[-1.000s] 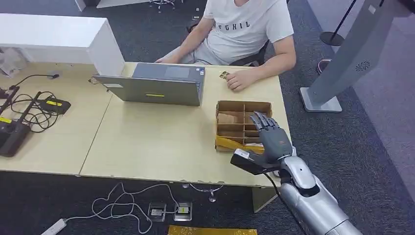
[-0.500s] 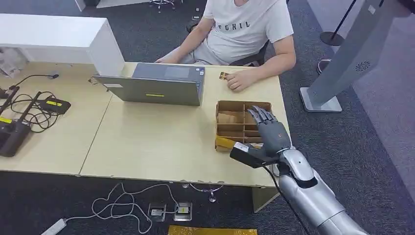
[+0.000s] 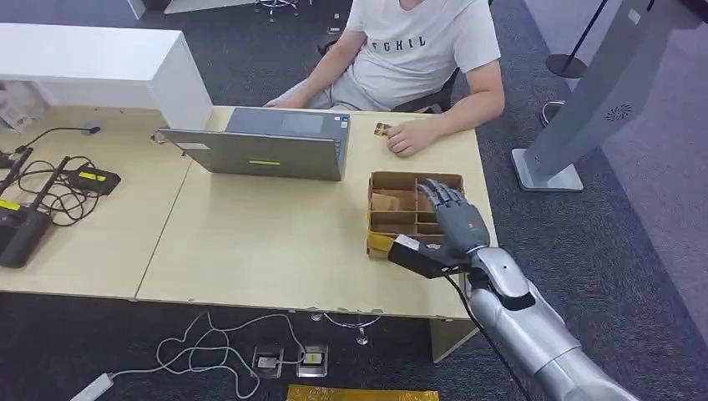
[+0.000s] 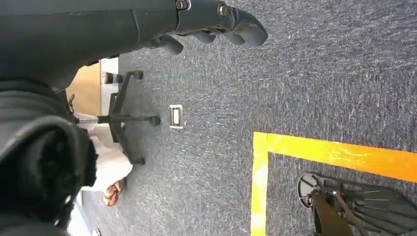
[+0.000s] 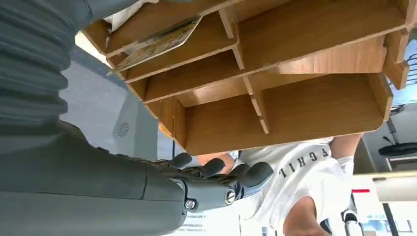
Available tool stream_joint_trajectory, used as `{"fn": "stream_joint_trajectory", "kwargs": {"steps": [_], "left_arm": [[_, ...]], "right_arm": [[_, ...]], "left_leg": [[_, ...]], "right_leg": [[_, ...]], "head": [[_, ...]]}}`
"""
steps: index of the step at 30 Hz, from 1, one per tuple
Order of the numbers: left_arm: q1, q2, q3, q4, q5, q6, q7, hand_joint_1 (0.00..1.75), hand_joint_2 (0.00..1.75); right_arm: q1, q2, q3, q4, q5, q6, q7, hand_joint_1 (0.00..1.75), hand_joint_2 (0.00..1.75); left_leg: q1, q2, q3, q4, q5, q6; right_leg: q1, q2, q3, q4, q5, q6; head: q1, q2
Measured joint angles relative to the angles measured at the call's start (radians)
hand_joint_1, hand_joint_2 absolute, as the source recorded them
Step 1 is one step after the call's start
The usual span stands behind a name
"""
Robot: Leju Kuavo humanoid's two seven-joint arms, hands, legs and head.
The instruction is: Pass the card to the sensor for recognition and then transmit it.
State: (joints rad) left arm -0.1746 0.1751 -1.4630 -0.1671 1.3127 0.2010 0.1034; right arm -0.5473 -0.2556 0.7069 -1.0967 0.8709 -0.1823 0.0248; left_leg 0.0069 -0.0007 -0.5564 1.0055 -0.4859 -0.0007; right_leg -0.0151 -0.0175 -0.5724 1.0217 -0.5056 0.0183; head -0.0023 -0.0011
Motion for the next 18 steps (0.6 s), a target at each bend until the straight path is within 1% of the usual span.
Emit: {"fn": "stream_joint_trajectory", "kwargs": {"steps": [14, 18], "left_arm": [[0.0, 0.0, -0.009, 0.0, 0.0, 0.003, 0.005, 0.0, 0.0], [0.0, 0.002, -0.013, 0.0, 0.0, 0.003, 0.006, 0.0, 0.0]], "right_arm": [[-0.003, 0.001, 0.017, -0.004, 0.0, 0.045, 0.048, 0.0, 1.75], [-0.003, -0.005, 0.017, -0.018, 0.0, 0.05, 0.05, 0.0, 1.75]], "left_leg": [[0.0, 0.0, 0.0, 0.0, 0.0, 0.0], [0.0, 0.0, 0.0, 0.0, 0.0, 0.0]], "right_leg": [[0.0, 0.0, 0.0, 0.0, 0.0, 0.0], [0.0, 0.0, 0.0, 0.0, 0.0, 0.0]], "head": [[0.0, 0.0], [0.0, 0.0]]}}
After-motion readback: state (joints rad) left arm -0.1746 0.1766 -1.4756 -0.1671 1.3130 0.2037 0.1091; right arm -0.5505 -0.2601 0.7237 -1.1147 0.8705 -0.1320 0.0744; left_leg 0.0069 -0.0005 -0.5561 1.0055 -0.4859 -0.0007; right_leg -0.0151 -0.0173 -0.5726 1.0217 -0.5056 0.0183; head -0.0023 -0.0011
